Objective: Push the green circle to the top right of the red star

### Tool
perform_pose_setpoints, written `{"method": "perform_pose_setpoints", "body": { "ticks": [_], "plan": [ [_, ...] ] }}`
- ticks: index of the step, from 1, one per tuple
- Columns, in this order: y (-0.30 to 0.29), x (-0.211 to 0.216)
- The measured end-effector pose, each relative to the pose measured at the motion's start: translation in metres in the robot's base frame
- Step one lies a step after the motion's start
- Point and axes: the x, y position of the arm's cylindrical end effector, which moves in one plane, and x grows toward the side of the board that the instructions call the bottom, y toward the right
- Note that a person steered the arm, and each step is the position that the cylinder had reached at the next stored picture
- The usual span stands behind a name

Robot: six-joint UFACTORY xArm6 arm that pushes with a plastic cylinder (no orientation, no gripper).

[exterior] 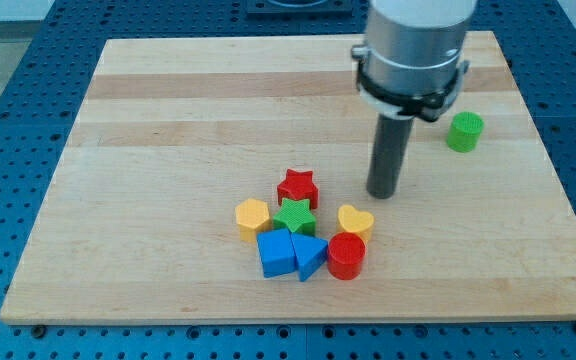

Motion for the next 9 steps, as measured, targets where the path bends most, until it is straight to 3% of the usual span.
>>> {"method": "perform_pose_setpoints", "body": {
  "ticks": [2,4,6,9],
  "plan": [
    [0.089,-0.005],
    [0.137,-0.041],
    [0.132,-0.085],
    [0.042,-0.075]
  ]
}}
